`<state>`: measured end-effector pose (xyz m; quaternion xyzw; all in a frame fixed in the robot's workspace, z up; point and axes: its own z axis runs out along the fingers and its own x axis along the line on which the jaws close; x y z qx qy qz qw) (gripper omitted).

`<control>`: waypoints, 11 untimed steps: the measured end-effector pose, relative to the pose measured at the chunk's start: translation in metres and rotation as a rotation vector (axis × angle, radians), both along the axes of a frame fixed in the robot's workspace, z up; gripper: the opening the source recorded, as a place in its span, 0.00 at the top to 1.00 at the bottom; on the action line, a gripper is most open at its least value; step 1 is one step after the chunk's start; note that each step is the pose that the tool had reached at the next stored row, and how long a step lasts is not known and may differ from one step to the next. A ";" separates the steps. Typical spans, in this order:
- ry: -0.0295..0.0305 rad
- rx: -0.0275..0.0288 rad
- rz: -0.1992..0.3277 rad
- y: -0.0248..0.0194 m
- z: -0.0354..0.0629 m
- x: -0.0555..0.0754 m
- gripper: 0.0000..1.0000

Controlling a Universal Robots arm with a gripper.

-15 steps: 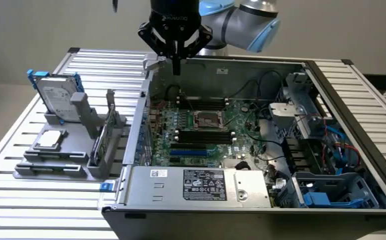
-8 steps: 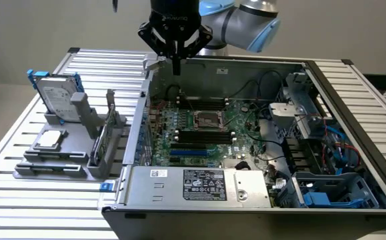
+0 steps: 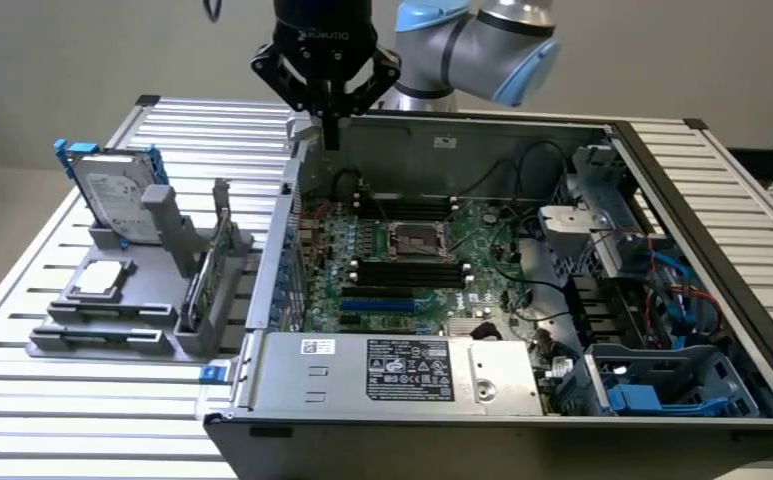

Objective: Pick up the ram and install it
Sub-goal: 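Reach for the ram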

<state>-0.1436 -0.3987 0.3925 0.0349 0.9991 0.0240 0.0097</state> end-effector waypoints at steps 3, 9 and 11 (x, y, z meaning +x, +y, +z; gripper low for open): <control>0.0000 0.0000 0.000 0.0000 0.0000 -0.014 0.89; 0.0000 0.0000 0.000 0.0000 -0.0004 -0.041 0.89; 0.0001 0.0000 0.000 0.0000 -0.0006 -0.050 0.89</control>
